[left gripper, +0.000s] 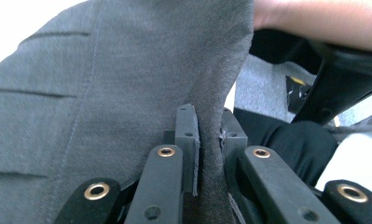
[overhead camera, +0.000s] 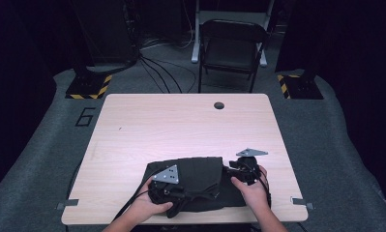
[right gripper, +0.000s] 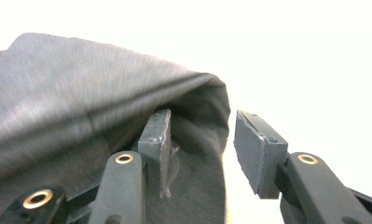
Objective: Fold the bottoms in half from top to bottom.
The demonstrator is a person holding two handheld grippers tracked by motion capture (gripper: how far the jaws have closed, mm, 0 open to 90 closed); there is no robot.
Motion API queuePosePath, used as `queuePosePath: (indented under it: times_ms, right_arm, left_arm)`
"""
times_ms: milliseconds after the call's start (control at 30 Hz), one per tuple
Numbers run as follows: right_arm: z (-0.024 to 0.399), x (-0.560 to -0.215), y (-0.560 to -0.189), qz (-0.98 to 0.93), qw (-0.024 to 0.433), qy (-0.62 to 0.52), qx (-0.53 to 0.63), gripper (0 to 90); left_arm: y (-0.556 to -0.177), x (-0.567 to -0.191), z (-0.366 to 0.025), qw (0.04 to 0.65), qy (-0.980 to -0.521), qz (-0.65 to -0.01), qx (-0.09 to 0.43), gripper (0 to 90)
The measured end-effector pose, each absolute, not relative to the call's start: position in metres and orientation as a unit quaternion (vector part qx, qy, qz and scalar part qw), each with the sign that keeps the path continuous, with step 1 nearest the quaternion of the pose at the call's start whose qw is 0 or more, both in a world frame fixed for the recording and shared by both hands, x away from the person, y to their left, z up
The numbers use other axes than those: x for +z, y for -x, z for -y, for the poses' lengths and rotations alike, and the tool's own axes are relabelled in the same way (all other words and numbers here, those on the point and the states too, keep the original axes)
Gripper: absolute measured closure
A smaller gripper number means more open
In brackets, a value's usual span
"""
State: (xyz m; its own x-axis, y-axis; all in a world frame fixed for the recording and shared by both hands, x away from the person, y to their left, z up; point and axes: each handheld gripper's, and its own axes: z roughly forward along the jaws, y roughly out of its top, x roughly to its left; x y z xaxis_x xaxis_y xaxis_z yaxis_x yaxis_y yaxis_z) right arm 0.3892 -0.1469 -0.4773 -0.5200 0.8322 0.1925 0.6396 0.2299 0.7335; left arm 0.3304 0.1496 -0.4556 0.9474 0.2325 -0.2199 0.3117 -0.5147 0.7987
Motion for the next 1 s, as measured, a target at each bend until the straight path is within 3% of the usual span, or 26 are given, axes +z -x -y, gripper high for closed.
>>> queuePosePath:
  times_ms: [167, 333, 533, 700, 1000]
  right_arm:
    - [0.152, -0.458, -0.382, -0.761, 0.13, -0.47, 0.428, 55.3]
    - [0.132, -0.445, -0.373, -0.782, 0.128, -0.422, 0.441, 53.4]
    - [0.12, -0.463, -0.37, -0.807, 0.115, -0.407, 0.413, 53.0]
    - [0.123, -0.471, -0.369, -0.811, 0.109, -0.412, 0.401, 52.7]
    - [0.127, -0.474, -0.358, -0.813, 0.111, -0.415, 0.392, 47.3]
  left_arm:
    - [-0.324, -0.465, -0.147, 0.456, -0.874, -0.16, -0.046, 79.5]
    - [-0.32, -0.466, -0.149, 0.456, -0.872, -0.169, -0.05, 70.6]
    - [-0.314, -0.457, -0.173, 0.462, -0.865, -0.195, -0.022, 55.5]
    - [-0.323, -0.457, -0.21, 0.437, -0.863, -0.249, 0.042, 51.5]
    - [-0.332, -0.474, -0.231, 0.431, -0.836, -0.332, 0.063, 43.3]
